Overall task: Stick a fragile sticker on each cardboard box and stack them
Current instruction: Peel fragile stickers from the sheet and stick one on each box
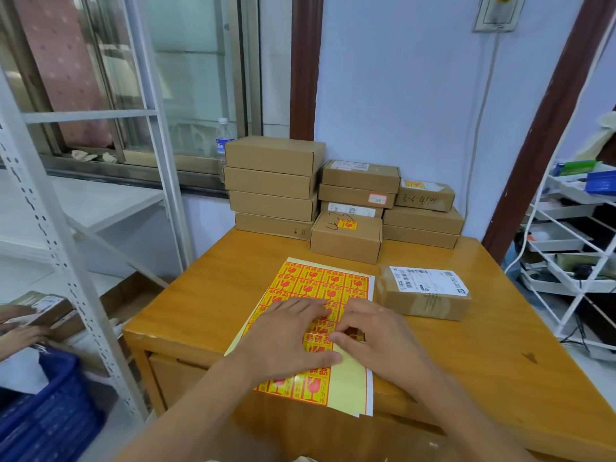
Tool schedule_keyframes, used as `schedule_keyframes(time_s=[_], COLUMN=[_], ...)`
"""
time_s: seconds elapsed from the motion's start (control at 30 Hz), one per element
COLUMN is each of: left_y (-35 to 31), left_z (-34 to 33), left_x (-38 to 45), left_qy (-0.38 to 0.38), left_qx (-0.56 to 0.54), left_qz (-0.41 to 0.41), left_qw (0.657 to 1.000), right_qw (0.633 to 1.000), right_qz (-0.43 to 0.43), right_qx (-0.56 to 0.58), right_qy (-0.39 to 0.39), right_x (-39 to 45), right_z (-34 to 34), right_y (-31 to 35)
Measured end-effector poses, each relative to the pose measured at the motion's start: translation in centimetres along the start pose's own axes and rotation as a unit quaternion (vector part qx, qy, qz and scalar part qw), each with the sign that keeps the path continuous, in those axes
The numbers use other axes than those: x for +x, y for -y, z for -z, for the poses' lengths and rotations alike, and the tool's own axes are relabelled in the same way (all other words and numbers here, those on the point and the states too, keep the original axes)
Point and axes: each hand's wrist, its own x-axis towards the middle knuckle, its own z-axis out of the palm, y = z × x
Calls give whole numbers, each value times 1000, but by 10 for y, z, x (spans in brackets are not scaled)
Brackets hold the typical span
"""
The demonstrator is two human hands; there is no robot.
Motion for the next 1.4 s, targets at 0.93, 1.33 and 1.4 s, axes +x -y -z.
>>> schedule_keyframes(time_s=[0.93, 1.33, 1.4], left_y=[-3, -56, -70], left_z=[2, 39, 36], left_x=[2, 48, 56], left_qy=[113, -129, -121], left_qx=[66, -193, -423], left_qz=[-9, 61, 144], left_qw=[991, 971, 887], right_qw=[903, 933, 938], right_qz=[-235, -210, -186], right_qx=[232, 114, 98], right_qy=[-275, -270, -277], right_x=[-7, -8, -7], right_z=[21, 16, 16], right_y=[-4, -5, -5])
